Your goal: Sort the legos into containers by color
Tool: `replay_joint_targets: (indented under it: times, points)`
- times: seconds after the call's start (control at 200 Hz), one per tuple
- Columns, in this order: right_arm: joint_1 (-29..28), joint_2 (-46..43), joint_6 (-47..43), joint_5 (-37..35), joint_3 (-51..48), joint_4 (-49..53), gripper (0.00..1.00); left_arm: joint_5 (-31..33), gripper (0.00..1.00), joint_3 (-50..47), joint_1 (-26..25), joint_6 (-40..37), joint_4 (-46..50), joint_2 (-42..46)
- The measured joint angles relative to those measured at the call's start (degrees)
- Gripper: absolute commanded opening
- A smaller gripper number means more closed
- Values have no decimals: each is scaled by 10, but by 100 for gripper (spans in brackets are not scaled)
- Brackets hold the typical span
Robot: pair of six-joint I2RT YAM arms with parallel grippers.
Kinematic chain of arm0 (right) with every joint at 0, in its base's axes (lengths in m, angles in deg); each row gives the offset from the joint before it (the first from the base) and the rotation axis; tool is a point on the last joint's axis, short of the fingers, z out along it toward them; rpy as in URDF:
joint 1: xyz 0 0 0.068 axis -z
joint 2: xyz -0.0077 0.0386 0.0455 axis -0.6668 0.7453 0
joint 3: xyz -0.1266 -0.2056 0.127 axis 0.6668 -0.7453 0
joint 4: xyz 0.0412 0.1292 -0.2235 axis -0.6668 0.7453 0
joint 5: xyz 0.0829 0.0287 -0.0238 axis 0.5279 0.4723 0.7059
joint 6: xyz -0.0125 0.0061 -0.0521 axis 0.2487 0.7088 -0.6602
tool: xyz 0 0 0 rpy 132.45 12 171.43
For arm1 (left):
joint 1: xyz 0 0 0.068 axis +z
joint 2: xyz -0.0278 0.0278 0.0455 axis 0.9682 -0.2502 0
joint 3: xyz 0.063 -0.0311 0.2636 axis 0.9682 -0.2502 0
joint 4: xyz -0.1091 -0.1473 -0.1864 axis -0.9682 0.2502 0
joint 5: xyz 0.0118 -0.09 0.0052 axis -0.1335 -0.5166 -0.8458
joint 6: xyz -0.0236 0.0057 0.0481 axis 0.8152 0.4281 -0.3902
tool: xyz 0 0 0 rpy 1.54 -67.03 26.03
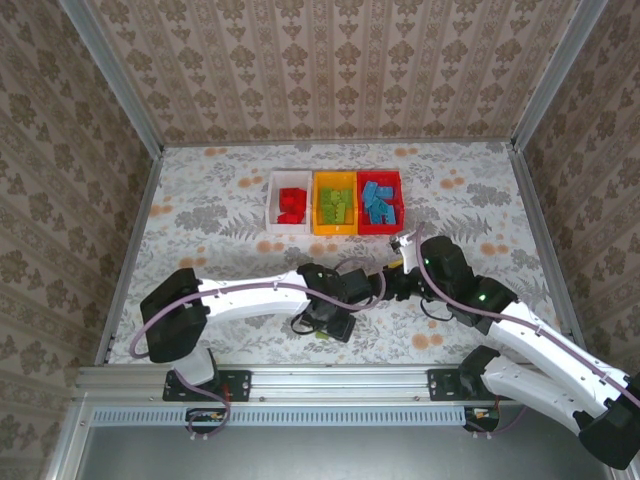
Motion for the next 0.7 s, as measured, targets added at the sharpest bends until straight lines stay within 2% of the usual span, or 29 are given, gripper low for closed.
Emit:
replay_joint_targets:
  times: [0.255,0.7]
  points:
    - [0,-7,15,10,-5,2,64,-16,72,-16,13,15,-7,-14]
    - [9,-41,29,10,-12,34,64,-52,51,-28,39,15,-47,-64]
